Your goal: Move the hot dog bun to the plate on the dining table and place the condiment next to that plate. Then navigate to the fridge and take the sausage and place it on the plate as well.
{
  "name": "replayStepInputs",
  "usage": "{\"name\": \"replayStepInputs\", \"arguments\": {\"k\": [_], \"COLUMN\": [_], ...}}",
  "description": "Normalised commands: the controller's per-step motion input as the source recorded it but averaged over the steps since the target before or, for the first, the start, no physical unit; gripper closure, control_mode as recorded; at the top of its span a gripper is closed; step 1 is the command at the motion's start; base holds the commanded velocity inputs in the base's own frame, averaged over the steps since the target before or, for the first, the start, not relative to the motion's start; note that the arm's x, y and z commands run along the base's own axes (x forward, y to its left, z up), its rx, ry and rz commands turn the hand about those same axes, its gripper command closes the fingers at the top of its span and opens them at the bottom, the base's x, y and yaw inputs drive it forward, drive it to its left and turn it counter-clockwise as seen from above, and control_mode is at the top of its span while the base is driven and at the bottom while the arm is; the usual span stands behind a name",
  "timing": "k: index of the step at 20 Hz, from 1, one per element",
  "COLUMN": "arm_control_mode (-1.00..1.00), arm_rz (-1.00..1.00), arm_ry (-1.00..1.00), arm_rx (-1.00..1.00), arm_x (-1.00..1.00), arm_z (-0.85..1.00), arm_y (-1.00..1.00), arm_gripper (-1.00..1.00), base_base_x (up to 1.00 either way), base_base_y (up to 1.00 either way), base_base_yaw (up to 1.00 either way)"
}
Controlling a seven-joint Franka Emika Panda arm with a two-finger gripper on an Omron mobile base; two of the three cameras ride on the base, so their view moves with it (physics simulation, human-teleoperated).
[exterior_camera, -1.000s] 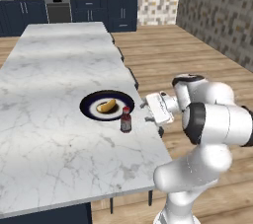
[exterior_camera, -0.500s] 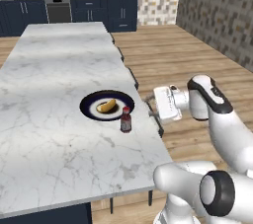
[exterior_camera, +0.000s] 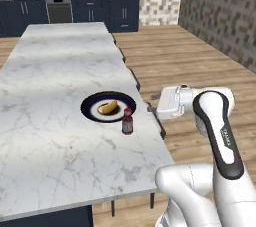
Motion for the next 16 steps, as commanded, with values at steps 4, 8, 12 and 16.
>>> {"name": "replayStepInputs", "arguments": {"k": [4, 8, 12, 16], "arm_control_mode": [-1.0, -1.0, -1.0, -1.0], "arm_rz": [-0.3, -0.29, -0.3, -0.34], "arm_ry": [0.27, 0.31, 0.31, 0.25], "arm_rx": [0.0, 0.01, 0.08, 0.06], "arm_x": [-0.66, -0.65, -0.81, -0.98], "arm_z": [0.63, 0.65, 0.53, 0.27], "arm_y": [0.08, 0.02, 0.0, 0.0], "arm_gripper": [-1.0, -1.0, -1.0, -1.0], "base_base_x": [0.0, 0.0, 0.0, 0.0], "base_base_y": [0.0, 0.0, 0.0, 0.0], "base_base_yaw": [0.0, 0.0, 0.0, 0.0]}}
